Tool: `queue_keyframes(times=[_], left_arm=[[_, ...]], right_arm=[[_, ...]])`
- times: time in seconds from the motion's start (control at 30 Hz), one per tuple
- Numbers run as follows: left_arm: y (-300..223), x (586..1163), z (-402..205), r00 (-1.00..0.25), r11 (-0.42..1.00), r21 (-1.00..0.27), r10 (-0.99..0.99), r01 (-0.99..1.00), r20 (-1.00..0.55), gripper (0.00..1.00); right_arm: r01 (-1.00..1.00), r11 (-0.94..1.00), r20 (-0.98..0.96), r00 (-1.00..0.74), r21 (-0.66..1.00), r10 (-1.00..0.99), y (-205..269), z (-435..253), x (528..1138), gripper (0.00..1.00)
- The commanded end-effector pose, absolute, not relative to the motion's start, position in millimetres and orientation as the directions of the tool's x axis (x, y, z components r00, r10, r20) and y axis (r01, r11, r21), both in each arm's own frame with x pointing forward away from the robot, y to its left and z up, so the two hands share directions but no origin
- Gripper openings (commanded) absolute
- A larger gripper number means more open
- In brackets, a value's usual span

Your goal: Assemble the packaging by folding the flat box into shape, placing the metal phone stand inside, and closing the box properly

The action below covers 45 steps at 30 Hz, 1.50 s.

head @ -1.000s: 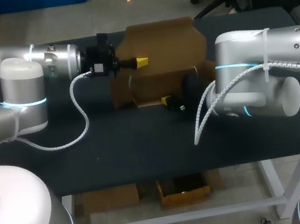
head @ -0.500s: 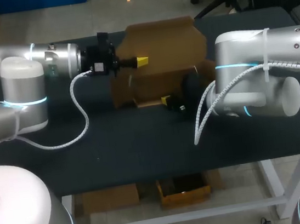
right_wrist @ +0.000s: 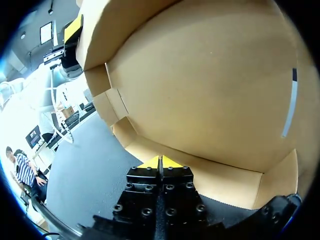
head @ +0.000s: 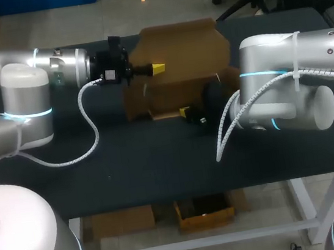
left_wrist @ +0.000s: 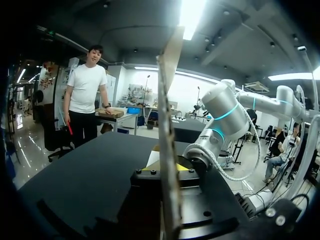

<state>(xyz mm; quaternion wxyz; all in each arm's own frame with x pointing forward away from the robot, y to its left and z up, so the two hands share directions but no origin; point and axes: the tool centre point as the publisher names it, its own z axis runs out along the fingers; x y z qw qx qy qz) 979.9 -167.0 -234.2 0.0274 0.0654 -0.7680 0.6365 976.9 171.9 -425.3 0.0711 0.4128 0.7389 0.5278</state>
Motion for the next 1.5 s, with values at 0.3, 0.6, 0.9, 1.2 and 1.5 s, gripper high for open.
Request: queue_keyframes(times=[0.3,0.6,0.9,1.2,1.5], left_arm=[[-166.0,981.3,-238.8,-0.990,0.183,-0.974,-0.063,-0.135,0.126,0.00],[-166.0,981.3,-238.8,-0.990,0.183,-0.974,-0.063,-0.135,0.126,0.00],[-166.0,981.3,-238.8,-0.990,0.183,-0.974,-0.063,-0.135,0.126,0.00],[-166.0,981.3,-238.8,-0.990,0.183,-0.974,-0.063,-0.135,0.126,0.00],[-166.0,981.3,-238.8,-0.990,0.183,-0.974,-0.063,-0.135,0.126,0.00]], right_arm=[[0.511,0.090,0.316,-0.650,0.855,0.692,168.1,-426.5,966.5,0.00],[0.471,0.076,0.297,-0.665,0.879,0.686,156.6,-411.8,947.4,0.00],[0.442,0.076,0.281,-0.685,0.894,0.673,148.6,-401.4,930.4,0.00],[0.421,0.094,0.260,-0.704,0.902,0.661,131.0,-386.7,899.5,0.00],[0.387,0.143,0.220,-0.749,0.911,0.625,102.4,-367.1,873.2,0.00]])
